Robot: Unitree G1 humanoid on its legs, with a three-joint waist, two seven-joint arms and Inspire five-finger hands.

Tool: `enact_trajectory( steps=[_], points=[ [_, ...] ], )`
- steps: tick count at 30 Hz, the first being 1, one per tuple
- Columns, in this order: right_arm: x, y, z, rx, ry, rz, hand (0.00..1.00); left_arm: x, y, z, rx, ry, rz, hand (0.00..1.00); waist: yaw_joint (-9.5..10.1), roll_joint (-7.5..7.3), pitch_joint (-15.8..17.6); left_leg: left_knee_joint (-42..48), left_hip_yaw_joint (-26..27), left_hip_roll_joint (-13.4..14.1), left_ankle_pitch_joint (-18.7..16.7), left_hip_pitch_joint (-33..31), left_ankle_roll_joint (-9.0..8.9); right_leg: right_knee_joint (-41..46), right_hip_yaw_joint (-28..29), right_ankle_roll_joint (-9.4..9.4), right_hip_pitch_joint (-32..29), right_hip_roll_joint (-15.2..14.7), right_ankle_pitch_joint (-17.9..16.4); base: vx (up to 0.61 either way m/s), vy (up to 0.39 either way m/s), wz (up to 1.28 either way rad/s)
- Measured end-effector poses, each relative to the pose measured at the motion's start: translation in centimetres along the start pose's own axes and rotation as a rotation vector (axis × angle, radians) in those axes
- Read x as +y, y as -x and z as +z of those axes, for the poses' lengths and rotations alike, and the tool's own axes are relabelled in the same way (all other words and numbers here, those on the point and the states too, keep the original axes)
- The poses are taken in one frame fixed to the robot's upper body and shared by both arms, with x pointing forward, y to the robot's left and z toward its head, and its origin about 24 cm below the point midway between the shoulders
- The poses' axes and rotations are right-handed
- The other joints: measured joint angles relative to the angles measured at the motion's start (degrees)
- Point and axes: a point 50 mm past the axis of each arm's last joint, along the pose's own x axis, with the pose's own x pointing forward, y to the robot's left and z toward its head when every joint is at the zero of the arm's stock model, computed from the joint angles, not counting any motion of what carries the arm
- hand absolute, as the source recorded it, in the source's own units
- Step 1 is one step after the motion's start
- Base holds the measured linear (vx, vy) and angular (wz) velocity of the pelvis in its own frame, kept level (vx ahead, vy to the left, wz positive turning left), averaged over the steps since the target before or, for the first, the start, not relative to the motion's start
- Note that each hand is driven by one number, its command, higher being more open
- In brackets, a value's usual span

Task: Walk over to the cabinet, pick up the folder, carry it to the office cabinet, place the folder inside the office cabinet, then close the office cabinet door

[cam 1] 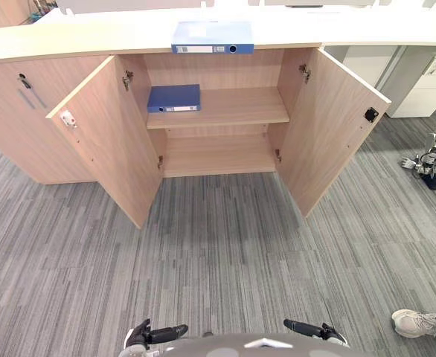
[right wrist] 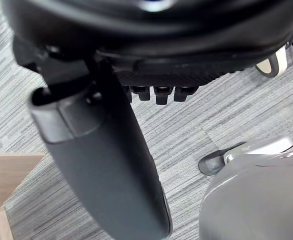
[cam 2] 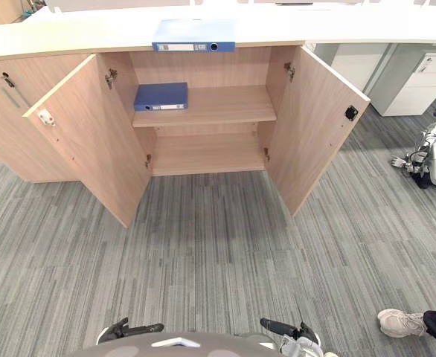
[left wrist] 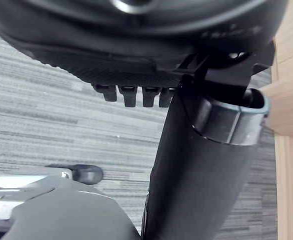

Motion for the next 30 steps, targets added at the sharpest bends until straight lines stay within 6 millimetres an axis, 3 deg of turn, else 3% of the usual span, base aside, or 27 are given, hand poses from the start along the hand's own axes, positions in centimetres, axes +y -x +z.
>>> enact_trajectory(
  steps=[12,20,23,24,26,27,30],
  points=[
    [0.0,0.0,0.0,-0.002,0.021,0.004,1.0,-0.1,0.0,0.2,-0.007,-0.019,-0.005,1.0,0.16,-0.1,0.57,0.34,1.74,0.34,-0.73,0.15,-0.18,-0.36,1.58,-0.09,-0.16,0.33,0.05,-0.02,-0.019,-0.07],
    [0.2,0.0,0.2,-0.008,0.019,0.013,1.0,-0.2,-0.2,1.1,-0.044,-0.028,-0.014,1.0,0.67,-0.09,0.2,6.8,3.76,0.68,-5.36,-6.08,0.94,0.86,3.22,0.14,-4.5,0.32,-0.92,0.03,-0.002,-0.12],
    [0.3,0.0,0.3,-0.009,0.018,0.02,1.0,-0.3,-0.2,1.3,-0.049,-0.028,-0.015,1.0,0.68,-0.13,0.36,9.34,4.43,0.84,-7.84,-6.23,0.99,9.17,2.6,2.57,-7.45,-0.03,-4.95,0.12,0.023,-0.14],
    [0.5,0.0,0.7,-0.021,0.016,0.025,1.0,-0.3,-0.2,1.3,-0.049,-0.038,-0.017,1.0,0.68,0.06,0.88,9.8,5.24,1.08,-8.32,-5.08,0.89,17.99,1.27,4.52,-10.49,-0.41,-6.83,0.09,0.039,-0.16],
    [0.6,0.0,0.9,-0.031,0.012,0.031,1.0,-0.2,-0.3,1.6,-0.057,-0.065,-0.022,1.0,0.59,-0.32,1.51,9.78,5.4,0.92,-8.44,-3.12,1.04,31.03,-1.23,4.7,-15.21,-1.78,-7.19,0.12,0.082,-0.02],
    [0.6,0.0,0.9,-0.034,0.01,0.031,1.0,-0.1,-0.3,1.7,-0.057,-0.067,-0.021,1.0,0.51,-0.27,1.79,9.77,5.05,0.72,-9.29,-1.71,2.34,39.27,-3.43,4.01,-18.65,-3.4,-8.39,0.16,0.099,0.13],
    [0.6,0.0,1.0,-0.048,0.003,0.032,1.0,0.0,-0.4,1.9,-0.053,-0.052,-0.011,1.0,0.3,-0.73,2.06,9.2,3.78,1.02,-11.17,0.96,2.8,44.81,-5.83,2.9,-23.55,-6.49,-12.45,0.17,0.028,0.18]
  ],
)
